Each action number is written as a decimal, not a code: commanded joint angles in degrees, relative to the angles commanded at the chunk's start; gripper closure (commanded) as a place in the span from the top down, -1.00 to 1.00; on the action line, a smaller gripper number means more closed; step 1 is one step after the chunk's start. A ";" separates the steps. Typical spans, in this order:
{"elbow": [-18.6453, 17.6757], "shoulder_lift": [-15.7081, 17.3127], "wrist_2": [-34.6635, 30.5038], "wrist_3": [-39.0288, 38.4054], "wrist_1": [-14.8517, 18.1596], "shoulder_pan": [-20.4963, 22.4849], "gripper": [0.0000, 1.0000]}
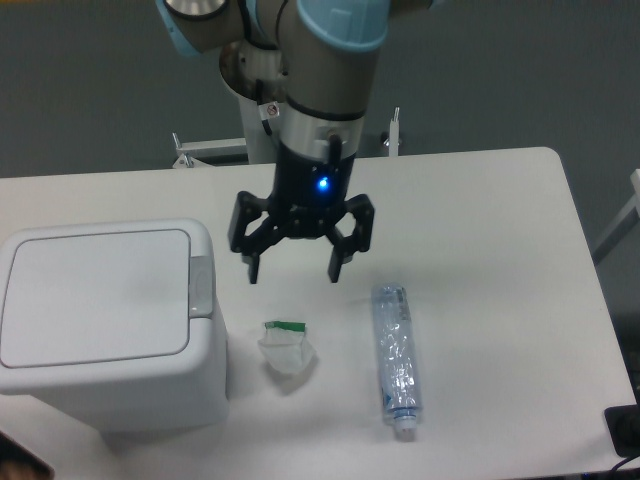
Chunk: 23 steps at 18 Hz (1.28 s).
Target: Open the trash can
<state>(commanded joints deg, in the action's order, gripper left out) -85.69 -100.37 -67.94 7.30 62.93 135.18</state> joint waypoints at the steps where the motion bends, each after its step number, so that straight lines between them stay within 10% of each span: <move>1: 0.09 -0.09 0.44 0.00 -0.09 0.00 1.00; 23: -0.26 -1.23 1.23 -0.53 -1.14 -1.85 1.00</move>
<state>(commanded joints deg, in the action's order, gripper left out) -85.96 -101.60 -66.71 6.77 61.79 133.33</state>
